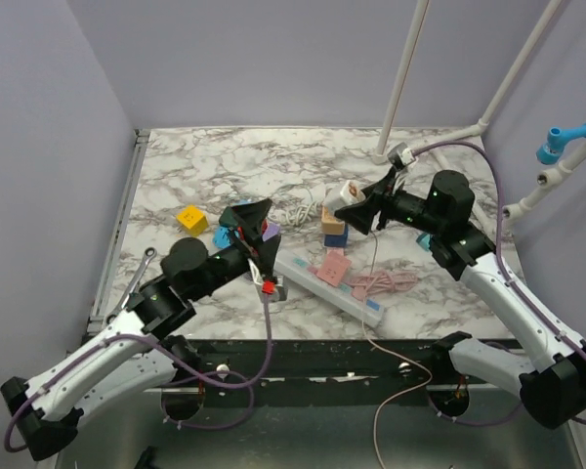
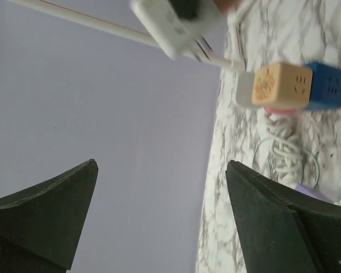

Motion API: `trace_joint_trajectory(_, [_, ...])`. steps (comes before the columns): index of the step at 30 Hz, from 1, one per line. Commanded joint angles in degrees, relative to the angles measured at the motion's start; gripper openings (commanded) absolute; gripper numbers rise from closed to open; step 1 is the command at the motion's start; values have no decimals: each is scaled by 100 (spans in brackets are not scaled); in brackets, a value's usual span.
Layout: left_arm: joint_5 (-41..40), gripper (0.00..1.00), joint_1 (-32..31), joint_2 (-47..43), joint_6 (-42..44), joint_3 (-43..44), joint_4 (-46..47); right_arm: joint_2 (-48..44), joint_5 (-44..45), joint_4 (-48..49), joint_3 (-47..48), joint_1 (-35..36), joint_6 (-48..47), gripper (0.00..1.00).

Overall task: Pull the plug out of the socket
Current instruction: Remove the plug from the socket.

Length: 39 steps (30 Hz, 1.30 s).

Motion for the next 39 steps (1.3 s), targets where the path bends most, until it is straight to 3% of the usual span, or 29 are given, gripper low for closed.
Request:
trace_joint_trajectory(1, [1332,98,20,-261,-1825,903,-2386,96,54,33,220,699,-775,1])
trace_joint_trajectory(8, [2461,98,28,352,-2101,1628,-3520,-38,119,120,71,1219,-1055,1])
trace_joint_trajectory(13, [2554,98,41,679,-2349,1862,-3231,-68,202,-481,246,1709,-1372,1])
trace_joint_trajectory(21, [2835,98,453,1213,-3099,2482,-3081,-102,1383,-805,125,2843,-1946,1])
trace_joint_trajectory(29, [3181,98,494,1226,-3198,2527,-3345,23,1777,-963,269,3122,-2209,1])
trace_joint_trajectory(35, [3890,98,494,1551,-2919,2982,-4256,307,2014,-803,465,3400,-2334,1])
trace_joint_trajectory(39, [3924,98,494,1737,-2660,3098,-4494,411,2237,-678,519,3685,-2398,1])
